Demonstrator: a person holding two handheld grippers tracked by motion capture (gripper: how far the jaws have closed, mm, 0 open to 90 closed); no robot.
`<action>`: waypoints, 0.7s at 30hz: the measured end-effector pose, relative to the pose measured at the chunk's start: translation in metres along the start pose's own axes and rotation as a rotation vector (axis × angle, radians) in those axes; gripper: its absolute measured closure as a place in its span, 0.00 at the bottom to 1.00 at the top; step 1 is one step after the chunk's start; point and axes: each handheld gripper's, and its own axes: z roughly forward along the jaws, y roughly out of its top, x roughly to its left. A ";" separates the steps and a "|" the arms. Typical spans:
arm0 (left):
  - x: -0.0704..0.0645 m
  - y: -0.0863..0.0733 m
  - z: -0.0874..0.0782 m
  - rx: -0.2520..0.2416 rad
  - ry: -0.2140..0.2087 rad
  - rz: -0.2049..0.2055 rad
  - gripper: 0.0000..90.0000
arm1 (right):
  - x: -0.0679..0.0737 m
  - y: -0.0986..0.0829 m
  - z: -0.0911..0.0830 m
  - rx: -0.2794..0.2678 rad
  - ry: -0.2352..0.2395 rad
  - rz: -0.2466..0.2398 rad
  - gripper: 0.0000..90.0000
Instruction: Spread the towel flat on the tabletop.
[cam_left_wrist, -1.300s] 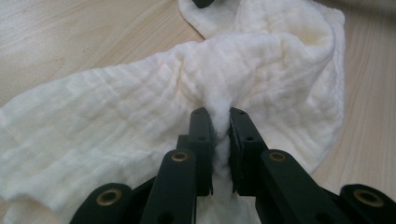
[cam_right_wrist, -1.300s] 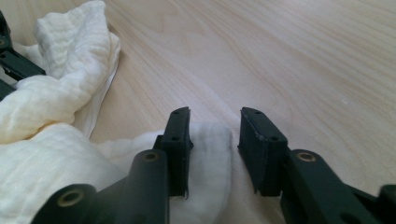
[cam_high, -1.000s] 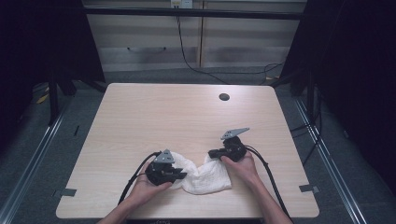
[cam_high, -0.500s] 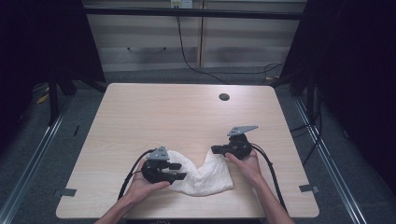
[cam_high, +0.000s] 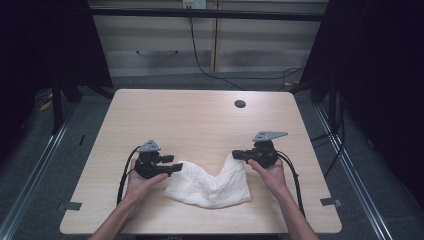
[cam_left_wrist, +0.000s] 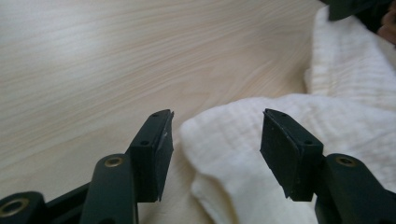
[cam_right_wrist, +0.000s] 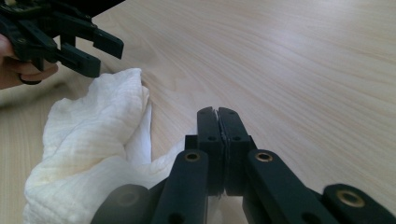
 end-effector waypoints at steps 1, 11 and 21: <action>0.002 -0.001 0.002 0.009 0.005 -0.003 0.48 | 0.000 0.000 -0.001 -0.006 -0.004 -0.001 0.98; 0.001 -0.004 0.013 0.046 -0.030 0.029 0.90 | -0.001 0.001 -0.005 -0.012 -0.007 0.004 0.98; 0.003 0.012 -0.011 -0.035 -0.032 0.035 1.00 | -0.008 0.007 -0.023 -0.061 -0.026 0.015 0.98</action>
